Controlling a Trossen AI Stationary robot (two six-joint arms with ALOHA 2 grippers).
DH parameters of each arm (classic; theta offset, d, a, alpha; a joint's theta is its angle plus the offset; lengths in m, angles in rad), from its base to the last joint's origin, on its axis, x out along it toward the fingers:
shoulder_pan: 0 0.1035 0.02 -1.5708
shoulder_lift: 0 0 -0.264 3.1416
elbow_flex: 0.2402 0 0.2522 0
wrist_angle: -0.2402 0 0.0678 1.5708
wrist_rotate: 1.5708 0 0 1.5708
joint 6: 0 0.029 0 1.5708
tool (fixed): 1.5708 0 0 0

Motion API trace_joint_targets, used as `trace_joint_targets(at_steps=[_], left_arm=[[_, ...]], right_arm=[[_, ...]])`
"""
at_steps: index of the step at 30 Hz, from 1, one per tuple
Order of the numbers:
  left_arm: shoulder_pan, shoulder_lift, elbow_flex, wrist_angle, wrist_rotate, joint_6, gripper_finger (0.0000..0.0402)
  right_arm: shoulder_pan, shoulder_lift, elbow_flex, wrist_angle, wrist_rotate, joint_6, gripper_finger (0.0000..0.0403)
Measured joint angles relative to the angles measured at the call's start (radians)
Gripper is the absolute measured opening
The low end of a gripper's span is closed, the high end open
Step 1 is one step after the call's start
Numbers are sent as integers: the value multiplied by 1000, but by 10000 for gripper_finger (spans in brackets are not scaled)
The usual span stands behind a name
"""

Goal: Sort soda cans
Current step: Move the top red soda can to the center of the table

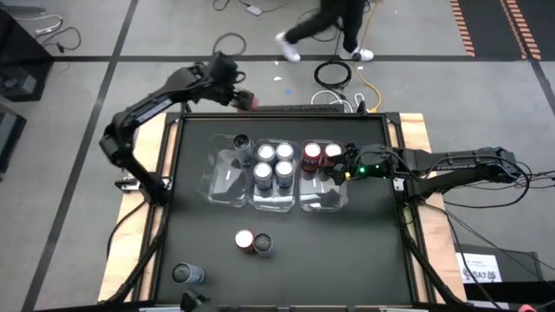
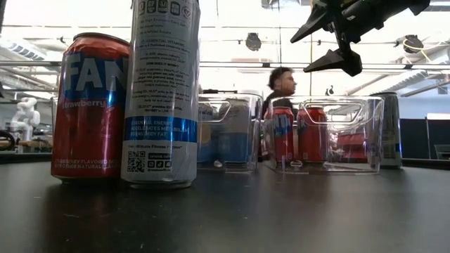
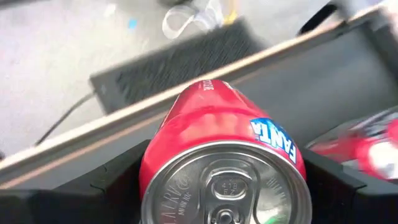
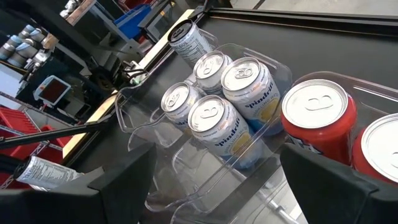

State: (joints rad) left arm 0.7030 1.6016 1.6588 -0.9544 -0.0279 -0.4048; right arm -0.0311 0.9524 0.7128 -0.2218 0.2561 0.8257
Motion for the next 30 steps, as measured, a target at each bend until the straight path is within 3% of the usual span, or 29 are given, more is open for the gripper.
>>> trace_joint_targets(at_steps=[5,11,22,30], left_arm=[[-34,-95,0,115,119,3,320],[-174,-145,1,253,210,55,320],[-500,-152,1,243,214,217,319],[-653,-81,2,234,114,228,319]], right_arm=[[0,0,0,0,0,0,336],[0,0,0,0,0,0,336],[-9,0,0,-16,35,23,336],[-14,-2,0,-55,27,-34,336]])
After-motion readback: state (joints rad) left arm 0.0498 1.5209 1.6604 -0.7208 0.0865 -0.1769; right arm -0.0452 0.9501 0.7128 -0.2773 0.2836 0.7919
